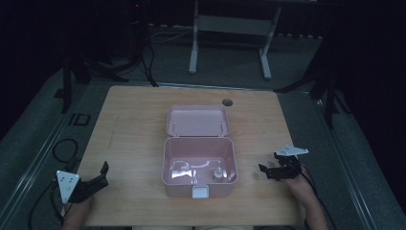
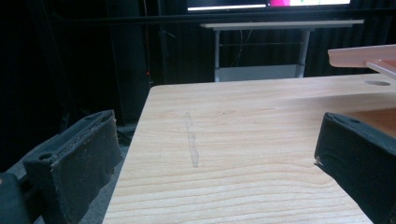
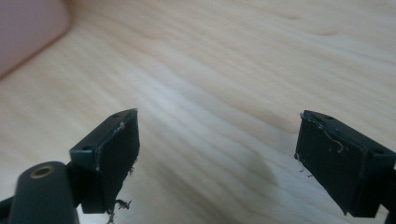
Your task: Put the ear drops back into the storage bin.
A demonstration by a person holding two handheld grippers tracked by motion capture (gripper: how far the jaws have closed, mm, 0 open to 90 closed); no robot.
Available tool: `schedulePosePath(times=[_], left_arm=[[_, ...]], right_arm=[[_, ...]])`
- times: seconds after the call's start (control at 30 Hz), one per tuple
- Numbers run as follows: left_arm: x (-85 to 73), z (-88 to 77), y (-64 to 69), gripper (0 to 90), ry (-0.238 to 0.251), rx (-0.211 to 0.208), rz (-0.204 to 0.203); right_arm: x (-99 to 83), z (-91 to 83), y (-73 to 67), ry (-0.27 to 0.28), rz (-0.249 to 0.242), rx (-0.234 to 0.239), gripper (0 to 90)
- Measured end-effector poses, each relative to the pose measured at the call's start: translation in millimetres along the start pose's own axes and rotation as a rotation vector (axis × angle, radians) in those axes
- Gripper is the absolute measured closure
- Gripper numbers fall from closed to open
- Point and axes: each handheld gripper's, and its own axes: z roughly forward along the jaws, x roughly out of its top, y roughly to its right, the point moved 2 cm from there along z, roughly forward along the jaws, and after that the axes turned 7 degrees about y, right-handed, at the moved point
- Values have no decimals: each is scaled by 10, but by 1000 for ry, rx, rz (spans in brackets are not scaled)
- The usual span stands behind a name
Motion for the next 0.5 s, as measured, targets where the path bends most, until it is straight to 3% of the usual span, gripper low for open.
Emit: schedulePosePath(times=[0.23, 0.5], left_arm=[[0, 0, 1, 4, 2, 0, 0], [-1, 0, 1, 4, 1, -1, -2]], right_arm=[[-56, -57, 26, 140, 84, -176, 134], [-124, -60, 80, 211, 175, -316, 133]])
